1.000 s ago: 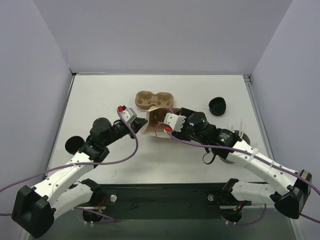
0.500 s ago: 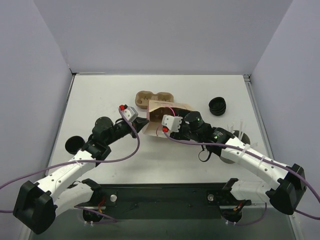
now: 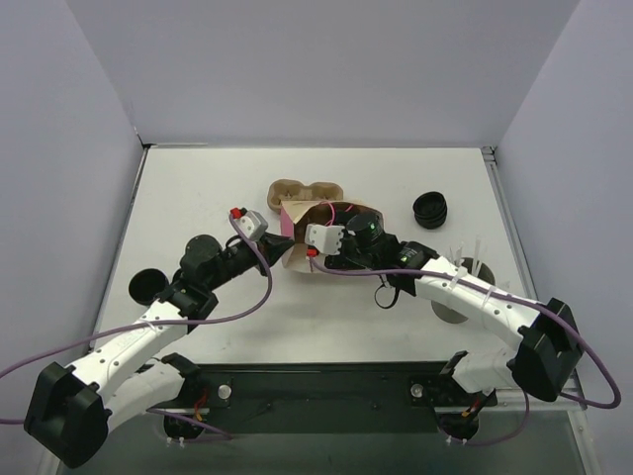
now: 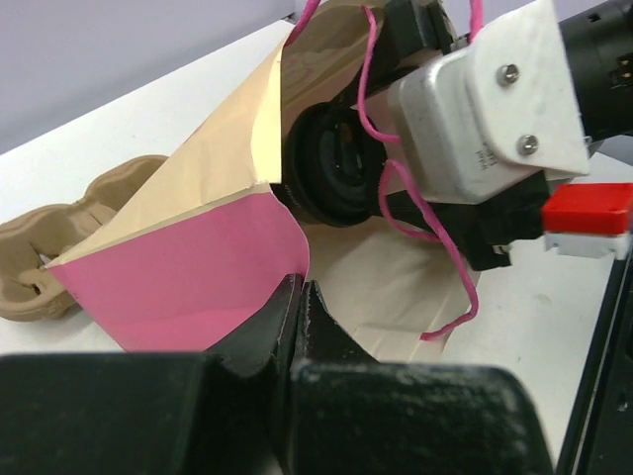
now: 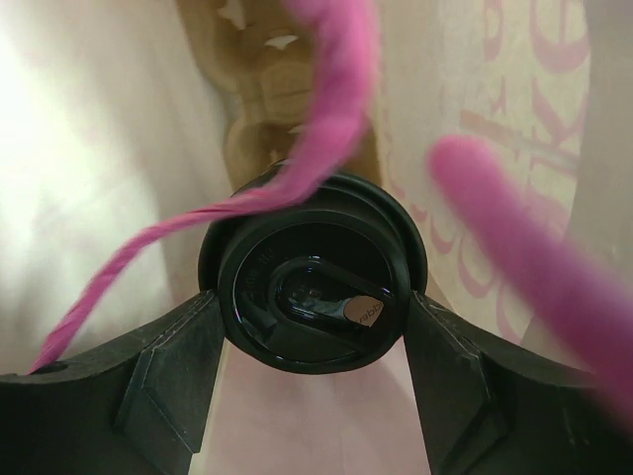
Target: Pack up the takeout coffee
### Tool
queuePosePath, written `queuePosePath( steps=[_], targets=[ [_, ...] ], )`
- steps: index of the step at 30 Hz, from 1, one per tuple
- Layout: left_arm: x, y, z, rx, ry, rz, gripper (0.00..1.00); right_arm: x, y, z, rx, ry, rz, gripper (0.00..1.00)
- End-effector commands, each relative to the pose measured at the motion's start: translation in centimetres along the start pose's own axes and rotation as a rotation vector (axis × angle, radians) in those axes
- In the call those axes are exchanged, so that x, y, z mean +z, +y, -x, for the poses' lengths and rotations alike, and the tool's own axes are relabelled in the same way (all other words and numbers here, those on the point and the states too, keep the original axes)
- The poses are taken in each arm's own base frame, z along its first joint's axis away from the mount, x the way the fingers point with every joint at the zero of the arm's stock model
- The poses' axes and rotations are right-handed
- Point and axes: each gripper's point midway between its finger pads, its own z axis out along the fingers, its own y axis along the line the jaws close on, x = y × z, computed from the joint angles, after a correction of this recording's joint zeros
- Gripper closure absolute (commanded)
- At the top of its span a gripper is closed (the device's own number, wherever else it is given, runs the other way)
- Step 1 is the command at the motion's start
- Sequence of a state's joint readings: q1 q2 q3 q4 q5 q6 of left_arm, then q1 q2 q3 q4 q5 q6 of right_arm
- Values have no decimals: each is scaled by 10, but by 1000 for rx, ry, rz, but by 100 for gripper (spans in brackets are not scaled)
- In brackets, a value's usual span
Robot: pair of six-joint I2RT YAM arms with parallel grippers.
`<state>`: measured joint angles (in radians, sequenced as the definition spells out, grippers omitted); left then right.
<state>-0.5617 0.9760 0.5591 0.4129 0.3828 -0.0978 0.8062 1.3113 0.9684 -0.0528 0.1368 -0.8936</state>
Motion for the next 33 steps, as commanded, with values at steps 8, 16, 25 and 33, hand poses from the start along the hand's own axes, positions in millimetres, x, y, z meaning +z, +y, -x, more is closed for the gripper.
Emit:
queuePosePath(
  steps=[8, 16, 25, 33],
  targets=[
    [-3, -10, 32, -23, -115, -21, 100, 6, -42, 41, -30, -114, -102, 57],
    [-1, 11, 28, 17, -81, 82, 100, 17, -17, 14, -109, -134, 75, 59],
    [-4, 11, 16, 20, -83, 56, 100, 31, -4, 7, -185, -139, 108, 59],
    [-8, 6, 7, 2, -71, 33, 100, 39, -3, 3, -187, -118, 92, 60]
  ],
)
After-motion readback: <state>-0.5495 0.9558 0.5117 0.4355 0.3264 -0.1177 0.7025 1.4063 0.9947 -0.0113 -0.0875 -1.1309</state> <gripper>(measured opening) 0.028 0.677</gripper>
